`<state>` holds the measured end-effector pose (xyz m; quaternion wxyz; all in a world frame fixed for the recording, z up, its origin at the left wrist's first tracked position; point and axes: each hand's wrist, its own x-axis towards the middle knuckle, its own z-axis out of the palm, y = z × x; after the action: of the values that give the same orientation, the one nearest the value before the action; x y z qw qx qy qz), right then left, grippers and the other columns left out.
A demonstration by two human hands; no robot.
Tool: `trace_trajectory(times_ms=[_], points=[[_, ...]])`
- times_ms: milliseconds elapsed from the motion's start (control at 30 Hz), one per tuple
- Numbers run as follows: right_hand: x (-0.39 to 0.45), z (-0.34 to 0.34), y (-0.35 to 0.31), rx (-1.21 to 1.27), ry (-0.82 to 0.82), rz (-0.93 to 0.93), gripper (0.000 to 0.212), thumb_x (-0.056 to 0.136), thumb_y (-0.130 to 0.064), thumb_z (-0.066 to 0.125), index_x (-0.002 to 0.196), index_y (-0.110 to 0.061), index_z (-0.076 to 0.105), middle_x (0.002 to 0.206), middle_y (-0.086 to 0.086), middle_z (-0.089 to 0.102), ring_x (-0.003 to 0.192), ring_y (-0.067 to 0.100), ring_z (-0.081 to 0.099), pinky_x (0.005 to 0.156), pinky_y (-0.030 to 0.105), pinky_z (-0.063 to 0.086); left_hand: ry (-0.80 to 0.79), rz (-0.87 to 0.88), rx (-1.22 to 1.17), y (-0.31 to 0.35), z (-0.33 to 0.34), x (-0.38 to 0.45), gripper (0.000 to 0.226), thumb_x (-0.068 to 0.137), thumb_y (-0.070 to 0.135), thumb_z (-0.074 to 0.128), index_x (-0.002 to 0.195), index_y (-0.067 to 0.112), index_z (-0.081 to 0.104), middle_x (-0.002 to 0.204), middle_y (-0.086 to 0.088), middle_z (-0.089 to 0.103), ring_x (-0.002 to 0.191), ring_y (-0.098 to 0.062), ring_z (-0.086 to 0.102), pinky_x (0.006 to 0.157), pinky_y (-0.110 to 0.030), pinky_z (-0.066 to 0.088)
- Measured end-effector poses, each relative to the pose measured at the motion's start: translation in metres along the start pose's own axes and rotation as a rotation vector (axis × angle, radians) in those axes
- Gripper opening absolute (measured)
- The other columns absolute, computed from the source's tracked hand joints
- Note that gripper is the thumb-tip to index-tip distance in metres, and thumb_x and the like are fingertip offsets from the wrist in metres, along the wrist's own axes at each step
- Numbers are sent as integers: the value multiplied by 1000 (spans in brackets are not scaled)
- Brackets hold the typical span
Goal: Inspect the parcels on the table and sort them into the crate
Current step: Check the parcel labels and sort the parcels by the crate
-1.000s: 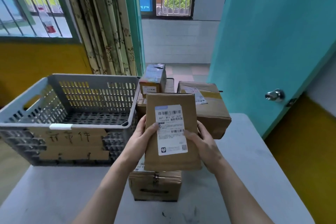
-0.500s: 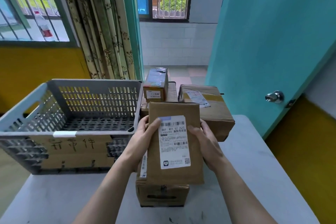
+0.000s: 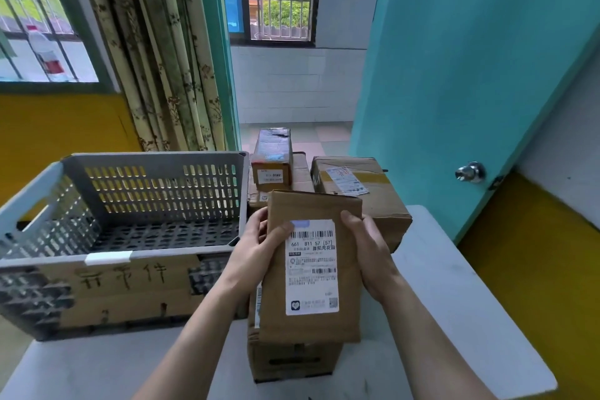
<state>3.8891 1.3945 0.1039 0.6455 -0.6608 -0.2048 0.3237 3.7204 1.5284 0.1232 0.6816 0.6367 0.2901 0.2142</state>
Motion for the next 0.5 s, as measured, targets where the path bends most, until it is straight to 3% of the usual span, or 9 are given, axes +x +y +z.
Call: trace_trajectory(times_ms=[167,300,400,500], points=[[-6,5,0,-39,43,-39,74,65,-78,67,123,-33,54,107,0,77,98,21,75,94,53,57,9,5,31,5,-5,7,70,83,69,69,140,33,51,120,1,75,98,-14,77,86,-37,61],[-13,2,-3,-48,40,-31,88,59,-91,64,127,-37,53,109,-4,77,103,20,74,98,51,55,3,22,23,5,-2,8,59,89,58,65,139,28,54,113,-1,78,94,-14,78,76,-30,62],[-16,-4,-5,-32,59,-20,82,62,-93,60,126,-42,56,113,-6,75,109,18,71,102,50,52,-38,26,37,6,3,6,66,81,62,66,137,29,53,117,0,76,92,-10,77,71,-22,59],[-16,-8,-12,-32,91,0,89,56,-93,64,125,-37,57,108,-3,77,103,19,73,97,50,56,-46,25,7,6,8,7,68,80,61,66,137,27,53,112,0,78,93,-12,78,72,-23,59]])
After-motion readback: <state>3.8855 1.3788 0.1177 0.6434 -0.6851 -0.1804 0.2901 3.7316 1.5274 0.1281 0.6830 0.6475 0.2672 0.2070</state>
